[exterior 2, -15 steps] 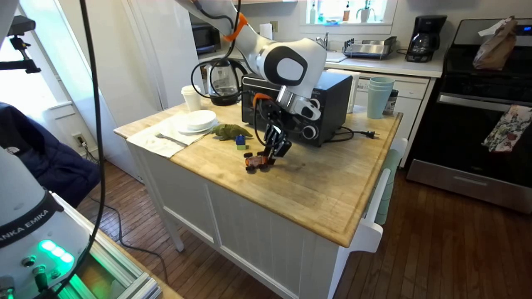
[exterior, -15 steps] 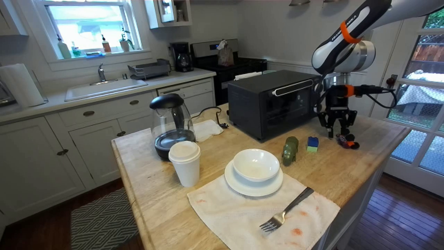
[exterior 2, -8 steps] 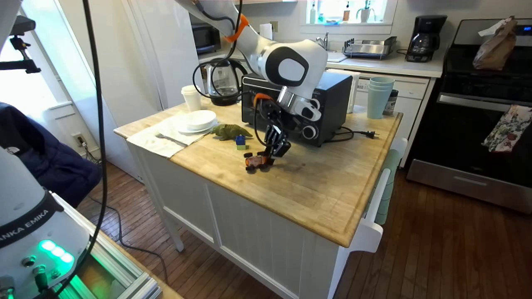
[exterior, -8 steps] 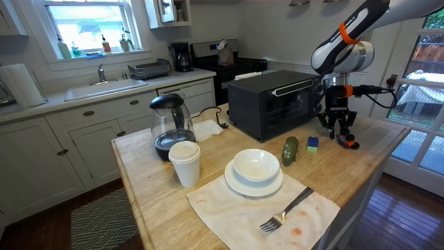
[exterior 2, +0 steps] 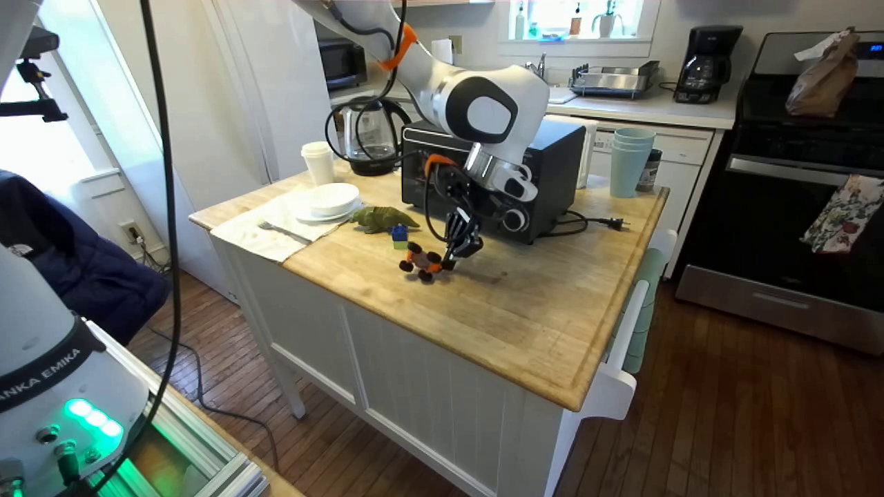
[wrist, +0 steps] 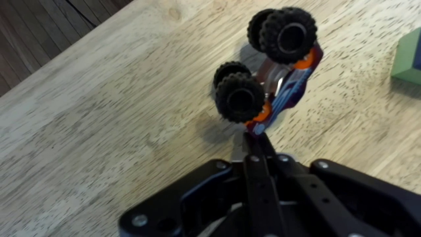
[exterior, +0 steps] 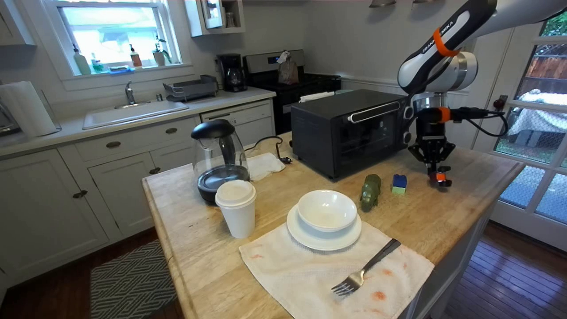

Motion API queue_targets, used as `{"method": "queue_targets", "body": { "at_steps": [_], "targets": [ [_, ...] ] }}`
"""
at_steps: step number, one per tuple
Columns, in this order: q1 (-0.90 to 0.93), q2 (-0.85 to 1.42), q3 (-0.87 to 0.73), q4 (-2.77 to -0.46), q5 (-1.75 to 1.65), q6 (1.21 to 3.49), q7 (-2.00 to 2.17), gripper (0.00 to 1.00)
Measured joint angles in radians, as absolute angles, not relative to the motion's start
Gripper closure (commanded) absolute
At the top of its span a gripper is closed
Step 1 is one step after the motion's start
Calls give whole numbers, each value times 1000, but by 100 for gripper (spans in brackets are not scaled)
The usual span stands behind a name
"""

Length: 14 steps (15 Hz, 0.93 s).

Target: Set the toy car upright

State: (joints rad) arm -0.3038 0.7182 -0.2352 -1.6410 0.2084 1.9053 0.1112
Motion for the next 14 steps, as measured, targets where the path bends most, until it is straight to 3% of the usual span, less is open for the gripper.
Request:
{"method": "queue_targets", "body": {
  "at_steps": [14],
  "targets": [
    [-329, 708, -232, -1632, 239, 1901, 115, 100]
  ]
}}
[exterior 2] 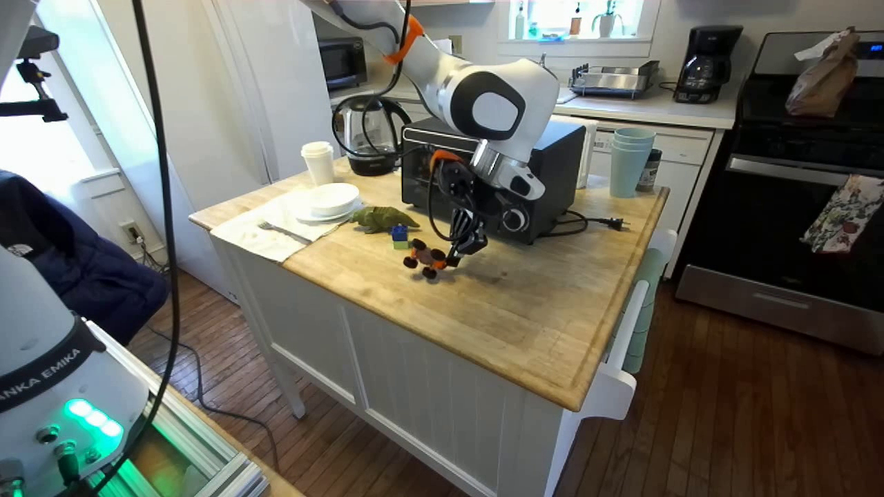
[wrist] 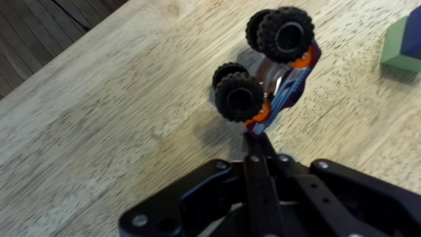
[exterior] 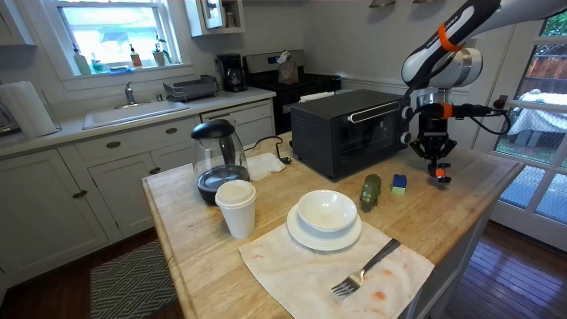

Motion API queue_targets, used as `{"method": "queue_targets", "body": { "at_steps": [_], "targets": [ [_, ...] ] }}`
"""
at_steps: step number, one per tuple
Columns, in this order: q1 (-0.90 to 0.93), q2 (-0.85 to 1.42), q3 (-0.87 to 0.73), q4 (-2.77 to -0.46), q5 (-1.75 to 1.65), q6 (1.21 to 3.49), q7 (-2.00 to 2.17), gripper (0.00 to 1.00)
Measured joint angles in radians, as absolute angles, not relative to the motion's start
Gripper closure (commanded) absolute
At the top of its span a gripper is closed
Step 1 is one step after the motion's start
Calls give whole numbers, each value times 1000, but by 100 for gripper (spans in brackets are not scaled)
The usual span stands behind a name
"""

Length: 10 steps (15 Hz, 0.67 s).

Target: Set the toy car upright

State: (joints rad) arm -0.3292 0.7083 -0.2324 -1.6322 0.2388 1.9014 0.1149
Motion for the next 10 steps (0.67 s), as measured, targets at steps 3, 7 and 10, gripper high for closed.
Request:
{"method": "queue_targets", "body": {
  "at_steps": [3, 7, 10],
  "targets": [
    [-338, 685, -229, -1647, 280, 1922, 115, 100],
    [-340, 640, -221, -1710, 347, 2029, 115, 100],
    [-338, 595, -204, -1797, 392, 2186, 110, 100]
  ]
}}
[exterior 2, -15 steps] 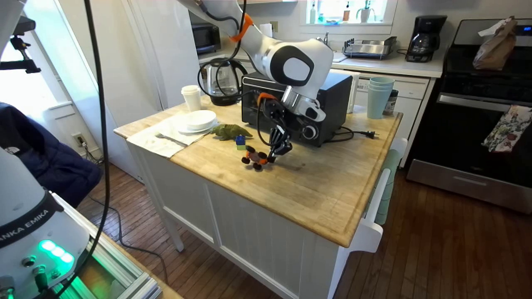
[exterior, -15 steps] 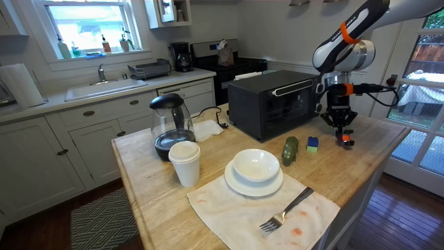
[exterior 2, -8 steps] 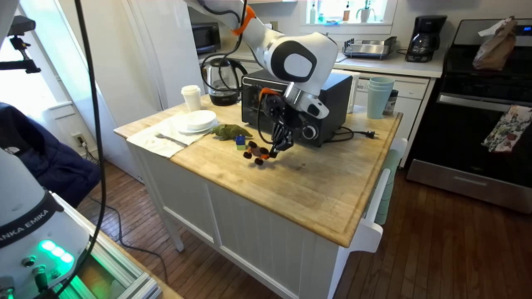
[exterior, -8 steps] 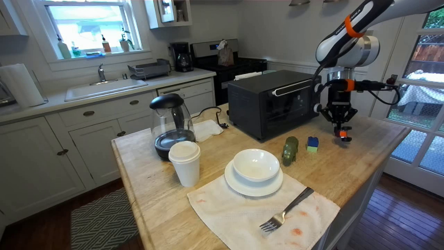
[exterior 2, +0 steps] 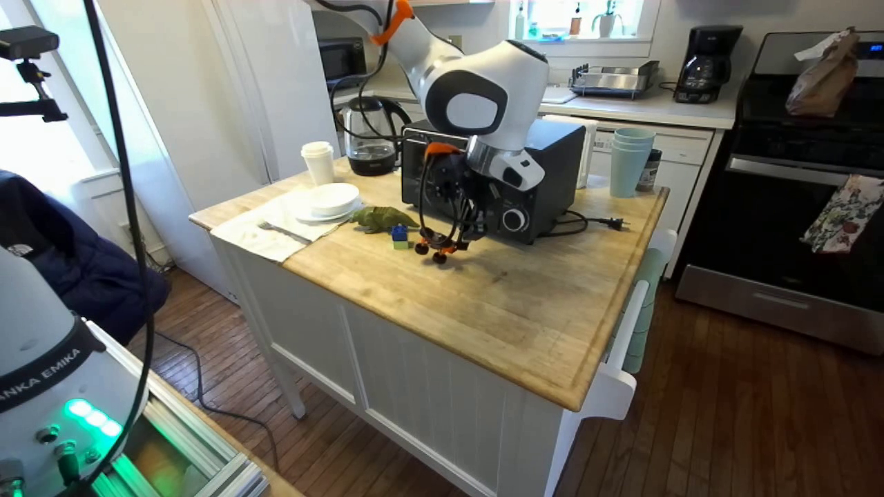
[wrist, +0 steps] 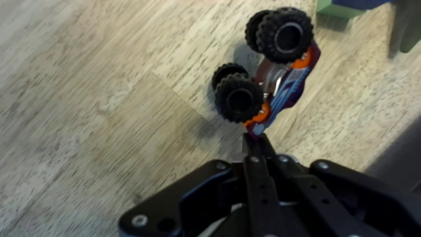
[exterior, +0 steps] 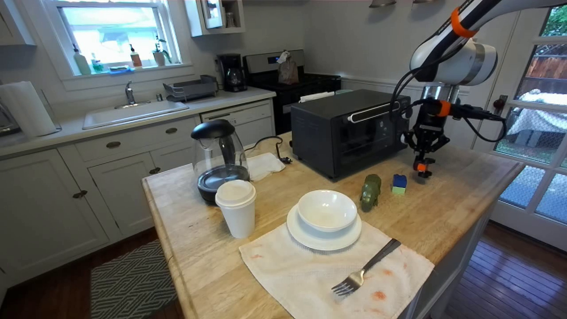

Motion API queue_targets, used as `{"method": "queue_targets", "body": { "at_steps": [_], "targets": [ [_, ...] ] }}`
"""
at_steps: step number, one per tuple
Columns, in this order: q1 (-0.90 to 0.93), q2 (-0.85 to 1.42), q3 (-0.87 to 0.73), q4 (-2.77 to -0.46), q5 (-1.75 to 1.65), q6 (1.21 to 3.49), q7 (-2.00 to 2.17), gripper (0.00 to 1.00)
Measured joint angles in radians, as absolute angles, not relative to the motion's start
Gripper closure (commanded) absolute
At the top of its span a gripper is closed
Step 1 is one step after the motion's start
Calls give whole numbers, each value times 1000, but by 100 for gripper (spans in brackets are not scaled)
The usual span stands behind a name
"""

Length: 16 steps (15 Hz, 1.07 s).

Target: Set the toy car upright

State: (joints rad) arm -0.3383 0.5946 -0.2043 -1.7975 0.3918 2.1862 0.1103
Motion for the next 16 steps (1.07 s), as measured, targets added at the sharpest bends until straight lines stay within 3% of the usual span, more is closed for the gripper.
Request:
{"method": "queue_targets", "body": {
  "at_steps": [16],
  "targets": [
    [-369, 397, -48, -2143, 850, 2779, -196, 100]
  ]
}}
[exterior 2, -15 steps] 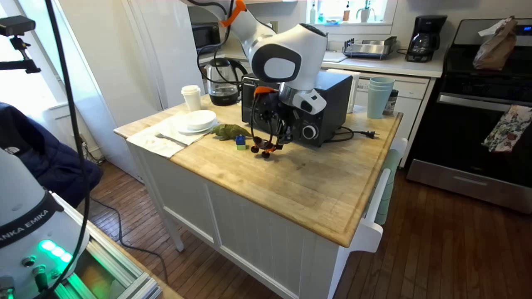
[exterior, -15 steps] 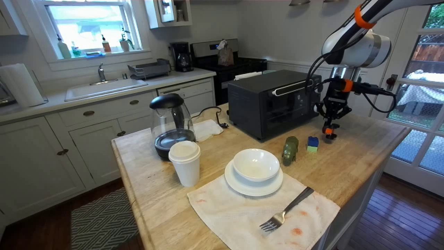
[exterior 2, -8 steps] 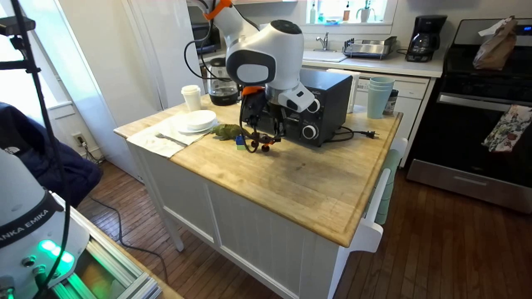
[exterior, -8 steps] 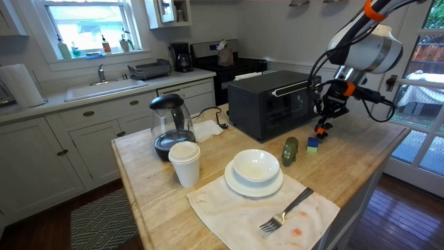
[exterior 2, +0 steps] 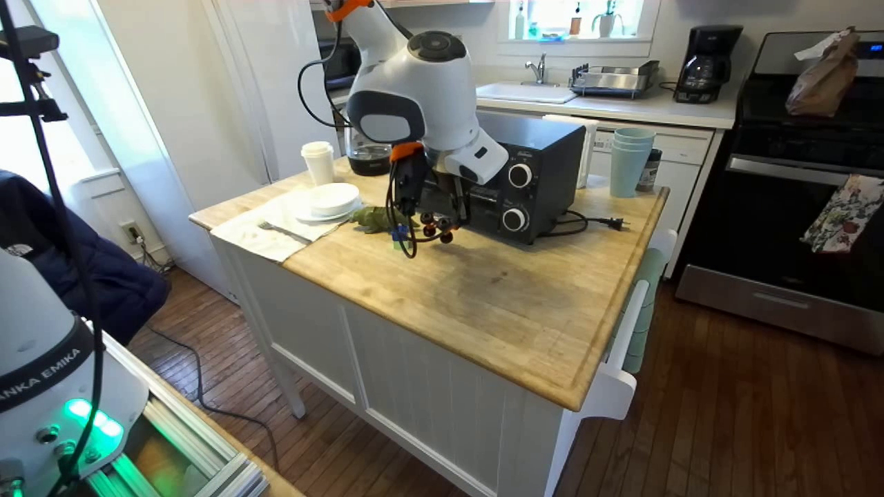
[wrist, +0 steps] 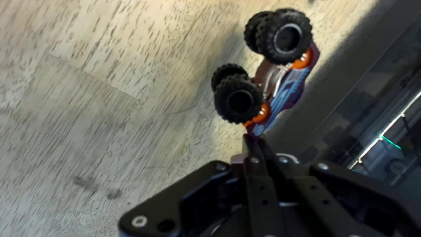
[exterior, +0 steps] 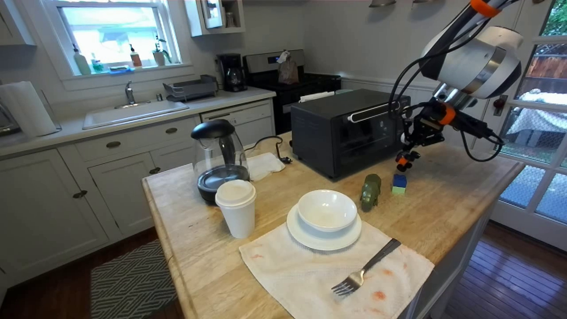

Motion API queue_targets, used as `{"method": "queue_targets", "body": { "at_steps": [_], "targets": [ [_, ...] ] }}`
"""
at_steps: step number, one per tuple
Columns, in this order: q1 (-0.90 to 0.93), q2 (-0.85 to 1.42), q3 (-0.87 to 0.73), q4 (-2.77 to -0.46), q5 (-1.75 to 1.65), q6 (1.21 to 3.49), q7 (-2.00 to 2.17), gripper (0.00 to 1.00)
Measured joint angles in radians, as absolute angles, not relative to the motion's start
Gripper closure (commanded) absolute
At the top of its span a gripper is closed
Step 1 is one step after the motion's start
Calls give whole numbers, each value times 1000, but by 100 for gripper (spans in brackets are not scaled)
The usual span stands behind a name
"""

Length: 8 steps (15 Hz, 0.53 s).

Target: Set the toy car upright

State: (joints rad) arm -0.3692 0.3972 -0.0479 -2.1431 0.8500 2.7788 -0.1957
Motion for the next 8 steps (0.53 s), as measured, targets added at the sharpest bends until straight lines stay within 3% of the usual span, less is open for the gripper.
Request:
{"method": "queue_targets", "body": {
  "at_steps": [8],
  "targets": [
    [-433, 397, 81, -2142, 1185, 2967, -501, 100]
  ]
}}
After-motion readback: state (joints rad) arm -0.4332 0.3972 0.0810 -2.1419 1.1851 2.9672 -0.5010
